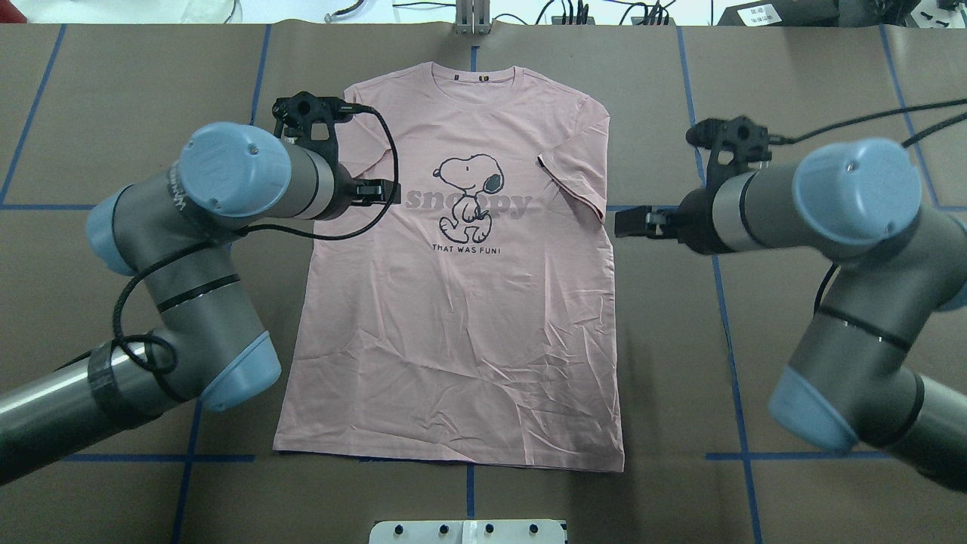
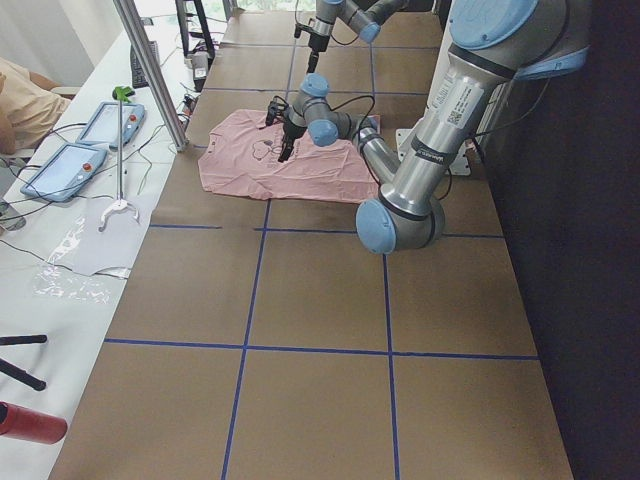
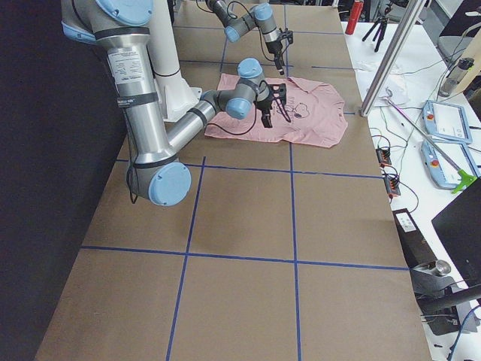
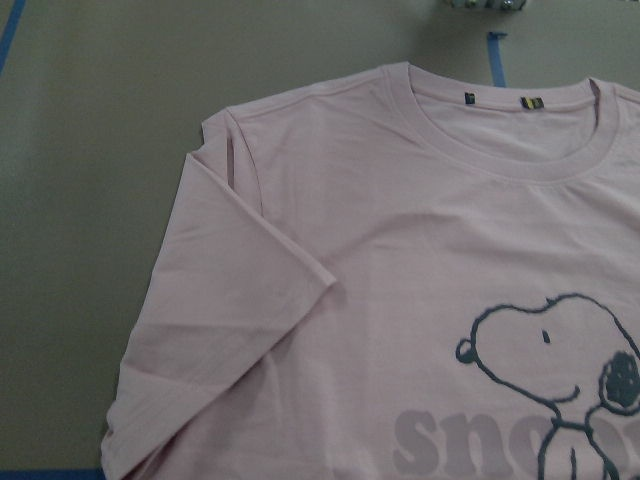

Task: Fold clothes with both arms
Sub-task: 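Move both grippers to the hem corners nearest the robot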

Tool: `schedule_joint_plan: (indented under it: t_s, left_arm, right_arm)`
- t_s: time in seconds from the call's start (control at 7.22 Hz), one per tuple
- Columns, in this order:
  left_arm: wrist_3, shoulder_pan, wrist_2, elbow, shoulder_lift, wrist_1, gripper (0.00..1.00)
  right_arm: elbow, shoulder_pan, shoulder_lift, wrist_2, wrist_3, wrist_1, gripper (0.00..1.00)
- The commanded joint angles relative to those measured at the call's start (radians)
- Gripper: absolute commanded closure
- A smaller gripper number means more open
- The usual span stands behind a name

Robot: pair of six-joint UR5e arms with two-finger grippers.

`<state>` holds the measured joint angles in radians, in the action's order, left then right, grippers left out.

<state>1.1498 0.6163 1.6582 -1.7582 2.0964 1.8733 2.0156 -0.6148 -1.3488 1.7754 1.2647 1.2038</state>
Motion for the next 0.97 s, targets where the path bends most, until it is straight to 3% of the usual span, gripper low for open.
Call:
schedule_joint_plan:
  t_s: [0.0, 0.14, 0.28, 0.42, 0.83]
  left_arm:
    - [0.068, -0.094, -0.009, -0.218, -0.172, 0.001, 0.00]
    - [0.121, -0.160, -0.014, -0.310, -0.290, 0.003, 0.00]
    - [0.237, -0.246, -0.053, -0.363, -0.362, 0.004, 0.11]
    - [0.333, -0.329, -0.113, -0.359, -0.402, 0.006, 0.30]
    - [0.426, -0.444, -0.195, -0.346, -0.502, 0.076, 0.30]
  right_arm:
    - [0.167, 0.308, -0.125, -0.239, 0.251, 0.007, 0.01]
    - [0.251, 0.449, -0.180, -0.377, 0.357, 0.125, 0.07]
    - [0.282, 0.536, -0.176, -0.430, 0.507, 0.237, 0.17]
    - [0.282, 0.585, -0.174, -0.492, 0.537, 0.244, 0.18]
    - [0.276, 0.599, -0.170, -0.521, 0.538, 0.244, 0.14]
